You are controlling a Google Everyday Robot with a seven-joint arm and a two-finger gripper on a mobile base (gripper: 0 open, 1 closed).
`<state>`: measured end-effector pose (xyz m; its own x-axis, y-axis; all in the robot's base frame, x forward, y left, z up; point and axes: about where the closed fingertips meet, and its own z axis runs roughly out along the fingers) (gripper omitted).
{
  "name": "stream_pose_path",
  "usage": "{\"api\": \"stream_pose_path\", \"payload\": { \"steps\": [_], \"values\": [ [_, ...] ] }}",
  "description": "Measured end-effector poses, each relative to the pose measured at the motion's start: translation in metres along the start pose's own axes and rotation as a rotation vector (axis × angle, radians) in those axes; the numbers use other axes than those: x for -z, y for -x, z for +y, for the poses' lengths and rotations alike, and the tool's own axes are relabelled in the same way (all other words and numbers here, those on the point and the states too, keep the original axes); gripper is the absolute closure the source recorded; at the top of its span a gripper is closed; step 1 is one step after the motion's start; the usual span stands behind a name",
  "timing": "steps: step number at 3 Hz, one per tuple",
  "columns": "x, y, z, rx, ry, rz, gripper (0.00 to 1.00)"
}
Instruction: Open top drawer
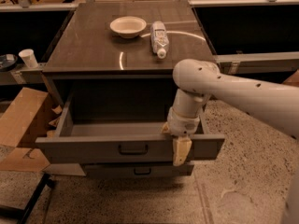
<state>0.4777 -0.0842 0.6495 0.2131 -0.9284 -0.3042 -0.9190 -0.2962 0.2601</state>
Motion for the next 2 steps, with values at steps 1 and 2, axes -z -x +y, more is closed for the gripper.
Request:
{"api": "stream_pose_path", "payload": {
  "steps": [1,2],
  "values": [
    [-0.0015,0.0073,0.0364,0.005,-0.004,0.013,0.67],
    [-0.0023,0.0072,0.0404,0.006,0.000,0.018,0.63]
  ]
}}
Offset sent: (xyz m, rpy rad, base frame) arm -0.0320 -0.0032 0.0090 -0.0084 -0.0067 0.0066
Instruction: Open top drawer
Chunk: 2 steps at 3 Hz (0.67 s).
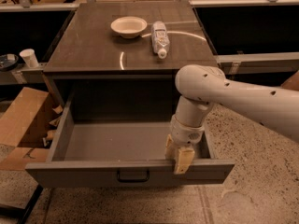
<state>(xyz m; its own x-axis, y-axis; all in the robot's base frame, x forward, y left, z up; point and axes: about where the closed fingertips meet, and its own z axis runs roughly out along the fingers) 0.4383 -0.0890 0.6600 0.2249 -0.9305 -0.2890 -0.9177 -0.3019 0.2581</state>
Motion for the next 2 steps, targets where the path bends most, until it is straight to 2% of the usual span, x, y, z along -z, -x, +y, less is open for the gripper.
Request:
{"api": "stream_pose_path", "payload": {
  "steps": [1,2],
  "values": [
    [0.000,0.000,0.000,0.000,0.000,0.000,0.40],
    [0.020,-0.005,-0.001,0.016,-0.059,-0.017,0.18]
  ]
}}
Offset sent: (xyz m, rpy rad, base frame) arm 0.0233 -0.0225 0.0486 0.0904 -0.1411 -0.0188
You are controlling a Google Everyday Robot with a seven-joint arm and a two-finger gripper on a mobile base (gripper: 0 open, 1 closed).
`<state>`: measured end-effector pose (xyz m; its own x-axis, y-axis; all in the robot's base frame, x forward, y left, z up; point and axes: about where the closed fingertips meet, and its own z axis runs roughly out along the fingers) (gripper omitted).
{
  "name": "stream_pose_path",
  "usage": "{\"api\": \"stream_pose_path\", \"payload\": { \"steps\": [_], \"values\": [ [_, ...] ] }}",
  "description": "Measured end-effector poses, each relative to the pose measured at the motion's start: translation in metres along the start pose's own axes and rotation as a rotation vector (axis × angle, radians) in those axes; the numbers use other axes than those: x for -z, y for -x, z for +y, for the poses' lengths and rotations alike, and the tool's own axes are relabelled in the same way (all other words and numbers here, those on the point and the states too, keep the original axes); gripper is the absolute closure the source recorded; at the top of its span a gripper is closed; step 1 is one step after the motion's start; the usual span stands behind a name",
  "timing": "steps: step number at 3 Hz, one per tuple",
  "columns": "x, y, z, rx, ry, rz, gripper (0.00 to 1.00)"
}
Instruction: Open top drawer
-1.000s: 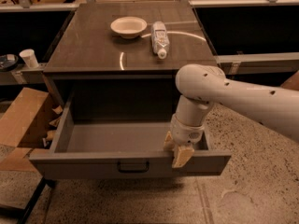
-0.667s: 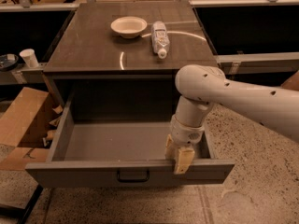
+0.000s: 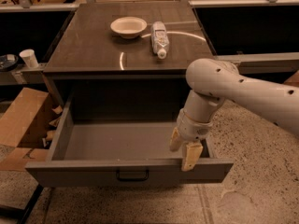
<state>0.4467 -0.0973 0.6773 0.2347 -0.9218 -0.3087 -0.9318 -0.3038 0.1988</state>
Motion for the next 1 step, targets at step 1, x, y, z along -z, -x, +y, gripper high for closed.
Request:
{"api": "stream_pose_path", "payload": {
  "steps": [1],
  "values": [
    [0.0389,-0.0047,0.0050,0.020,-0.092,-0.015,0.00]
  ]
}}
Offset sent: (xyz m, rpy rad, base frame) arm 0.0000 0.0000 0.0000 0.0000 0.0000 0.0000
